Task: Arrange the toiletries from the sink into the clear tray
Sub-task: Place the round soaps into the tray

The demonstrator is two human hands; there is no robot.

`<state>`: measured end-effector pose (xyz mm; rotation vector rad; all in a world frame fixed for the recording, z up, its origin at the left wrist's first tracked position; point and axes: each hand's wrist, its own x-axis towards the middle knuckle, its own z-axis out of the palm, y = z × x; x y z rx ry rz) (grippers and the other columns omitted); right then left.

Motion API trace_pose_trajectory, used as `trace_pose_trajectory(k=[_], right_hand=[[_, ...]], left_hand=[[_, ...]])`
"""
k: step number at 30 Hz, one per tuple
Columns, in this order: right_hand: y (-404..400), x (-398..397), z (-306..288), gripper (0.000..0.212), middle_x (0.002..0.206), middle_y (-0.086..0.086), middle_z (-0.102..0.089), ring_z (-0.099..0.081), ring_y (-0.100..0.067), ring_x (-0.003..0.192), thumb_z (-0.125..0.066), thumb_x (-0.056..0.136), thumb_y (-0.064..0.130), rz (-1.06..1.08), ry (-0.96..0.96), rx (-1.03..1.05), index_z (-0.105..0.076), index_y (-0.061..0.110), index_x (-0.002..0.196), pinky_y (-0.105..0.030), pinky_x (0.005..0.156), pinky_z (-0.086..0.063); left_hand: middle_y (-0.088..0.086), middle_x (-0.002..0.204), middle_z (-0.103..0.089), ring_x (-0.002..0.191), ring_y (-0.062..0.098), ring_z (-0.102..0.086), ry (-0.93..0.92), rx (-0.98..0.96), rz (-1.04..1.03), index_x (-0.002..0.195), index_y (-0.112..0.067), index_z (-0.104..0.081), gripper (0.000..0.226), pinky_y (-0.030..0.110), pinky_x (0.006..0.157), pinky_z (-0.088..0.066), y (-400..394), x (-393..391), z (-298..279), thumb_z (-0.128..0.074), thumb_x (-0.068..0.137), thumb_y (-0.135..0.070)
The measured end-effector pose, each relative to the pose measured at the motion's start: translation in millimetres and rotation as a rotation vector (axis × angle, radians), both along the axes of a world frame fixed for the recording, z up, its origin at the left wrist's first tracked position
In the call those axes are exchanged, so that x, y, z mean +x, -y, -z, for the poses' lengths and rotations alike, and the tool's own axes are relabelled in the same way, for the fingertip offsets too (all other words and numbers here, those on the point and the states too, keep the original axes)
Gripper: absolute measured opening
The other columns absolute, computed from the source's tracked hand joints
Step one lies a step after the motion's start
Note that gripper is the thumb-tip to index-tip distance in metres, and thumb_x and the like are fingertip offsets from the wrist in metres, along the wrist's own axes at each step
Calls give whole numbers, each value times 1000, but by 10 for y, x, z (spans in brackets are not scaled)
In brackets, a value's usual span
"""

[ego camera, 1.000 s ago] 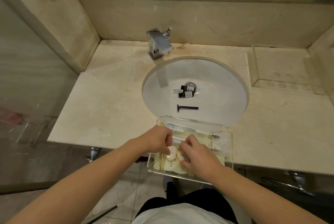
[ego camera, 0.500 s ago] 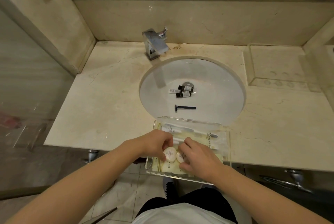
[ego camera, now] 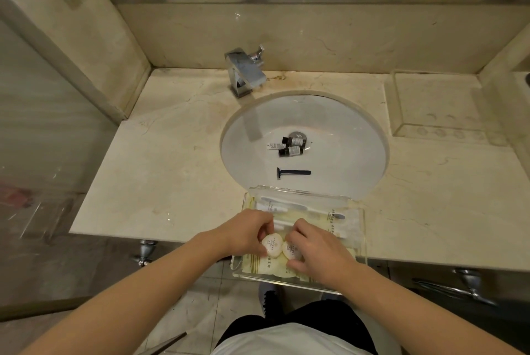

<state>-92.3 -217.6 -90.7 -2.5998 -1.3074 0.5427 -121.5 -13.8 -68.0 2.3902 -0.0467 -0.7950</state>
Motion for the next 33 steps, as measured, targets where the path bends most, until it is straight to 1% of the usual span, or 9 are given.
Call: trace_pose_trajectory(k=[3, 6, 8, 11, 17, 22, 26, 30, 33], right_hand=[[12, -1, 3, 44, 103, -2, -53, -54, -20, 81, -65, 73, 38, -41, 25, -13, -59, 14, 110, -36, 59, -53], [29, 11, -11, 51, 95, 3, -55, -53, -17, 79, -66, 65, 48, -40, 68, 22, -60, 20, 108, -30, 65, -49], [53, 32, -42, 50, 92, 4, -55, -52, -16, 79, -60, 70, 57, -16, 102, 78, -58, 21, 104, -29, 69, -46], [85, 107, -85, 39, 90, 5, -56, -51, -15, 78, -54, 78, 56, 50, 162, 127, -59, 22, 96, -29, 70, -45], [100, 272, -101, 34, 90, 9, -59, -52, -12, 82, -44, 87, 54, 46, 95, 47, -59, 26, 96, -30, 81, -44], [114, 195, -91, 38, 86, 8, -64, -55, -15, 80, -44, 81, 59, -82, 58, 1, -57, 26, 94, -32, 83, -39], [94, 171, -33, 40, 79, 8, -64, -57, -16, 77, -54, 70, 58, -94, 83, -21, -59, 25, 92, -33, 77, -42], [111, 153, -23, 45, 86, 7, -65, -54, -17, 84, -47, 74, 59, -97, 74, -17, -60, 24, 99, -33, 82, -36], [123, 113, -46, 41, 85, 9, -64, -51, -15, 84, -45, 78, 57, -91, 55, 9, -60, 24, 96, -32, 83, -35]], left_hand=[[2, 89, -64, 79, 18, -60, 0, -3, 1, 91, -18, -58, 33, 31, 70, -52, -3, -1, 10, -82, 68, -15], [-6, 79, -58, 69, 9, -53, -20, -23, 1, 92, -20, -55, 38, 22, 62, -45, -24, 19, -21, -83, 67, -16], [-8, 76, -55, 65, 7, -50, -49, -26, -2, 93, -22, -53, 41, 20, 59, -43, -56, 49, -62, -84, 67, -17], [-3, 73, -56, 61, 11, -53, -96, -79, -62, 95, -19, -54, 38, 25, 57, -52, -114, 119, -154, -83, 70, -13], [0, 74, -56, 59, 14, -55, -92, -107, -148, 95, -11, -61, 24, 27, 52, -54, -212, 272, -241, -77, 77, -13], [1, 86, -62, 56, 8, -59, -165, -58, 21, 104, -15, -64, 21, 24, 57, -53, -79, 191, -157, -70, 86, -23], [-5, 85, -57, 66, 7, -51, -45, 31, 89, 103, -17, -62, 21, 18, 60, -40, -18, 131, -80, -69, 85, -26], [-6, 86, -57, 76, 13, -54, -39, 42, 111, 102, -17, -61, 22, 20, 67, -41, -4, 105, -75, -71, 84, -26], [-3, 87, -58, 69, 9, -52, -56, 25, 117, 100, -15, -62, 24, 15, 61, -41, -3, 78, -91, -73, 83, -27]])
